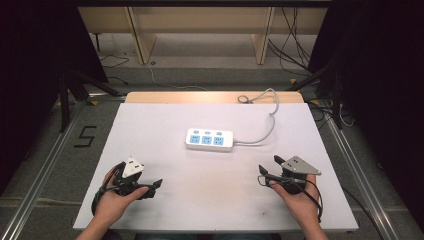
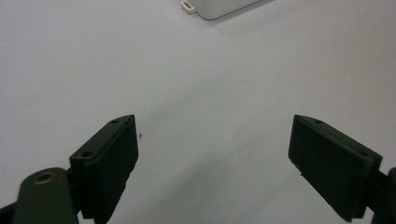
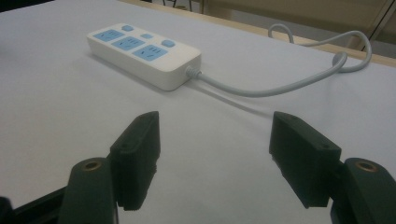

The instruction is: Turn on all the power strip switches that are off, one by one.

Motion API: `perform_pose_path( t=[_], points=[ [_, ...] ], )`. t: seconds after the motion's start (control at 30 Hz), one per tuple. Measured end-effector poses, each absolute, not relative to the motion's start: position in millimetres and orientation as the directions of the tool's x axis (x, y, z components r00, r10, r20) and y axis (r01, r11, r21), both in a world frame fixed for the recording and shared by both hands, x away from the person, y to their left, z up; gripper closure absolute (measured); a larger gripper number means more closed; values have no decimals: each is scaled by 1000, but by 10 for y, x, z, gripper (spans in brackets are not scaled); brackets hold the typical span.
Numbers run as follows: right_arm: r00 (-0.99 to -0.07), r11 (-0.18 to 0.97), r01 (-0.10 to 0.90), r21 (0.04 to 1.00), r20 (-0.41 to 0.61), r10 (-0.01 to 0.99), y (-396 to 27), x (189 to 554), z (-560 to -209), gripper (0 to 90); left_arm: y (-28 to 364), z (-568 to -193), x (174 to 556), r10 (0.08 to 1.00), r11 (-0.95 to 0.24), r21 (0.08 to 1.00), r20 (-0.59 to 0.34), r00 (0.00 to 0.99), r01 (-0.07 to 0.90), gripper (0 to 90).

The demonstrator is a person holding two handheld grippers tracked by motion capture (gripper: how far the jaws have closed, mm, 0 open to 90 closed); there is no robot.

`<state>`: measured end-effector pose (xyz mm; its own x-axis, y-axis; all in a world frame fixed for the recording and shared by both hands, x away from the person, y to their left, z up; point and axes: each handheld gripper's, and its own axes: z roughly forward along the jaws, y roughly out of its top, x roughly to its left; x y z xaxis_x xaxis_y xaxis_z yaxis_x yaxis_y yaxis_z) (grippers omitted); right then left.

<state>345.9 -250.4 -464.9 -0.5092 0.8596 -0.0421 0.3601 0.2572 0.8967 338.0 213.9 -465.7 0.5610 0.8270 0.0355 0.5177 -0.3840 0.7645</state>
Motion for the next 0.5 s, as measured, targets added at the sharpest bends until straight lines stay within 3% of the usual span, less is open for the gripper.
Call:
perform_pose_path(
  t=[0.3,0.5],
  points=[
    [-519,273,351,896,-56,853,-2483,3462,-4645,354,2146,-4666,3385,827,-383,763,31,562,521,156],
    [-534,289,326,900,-78,842,-2442,3458,-4578,417,2156,-4671,3388,831,-373,766,25,556,523,156]
  ],
)
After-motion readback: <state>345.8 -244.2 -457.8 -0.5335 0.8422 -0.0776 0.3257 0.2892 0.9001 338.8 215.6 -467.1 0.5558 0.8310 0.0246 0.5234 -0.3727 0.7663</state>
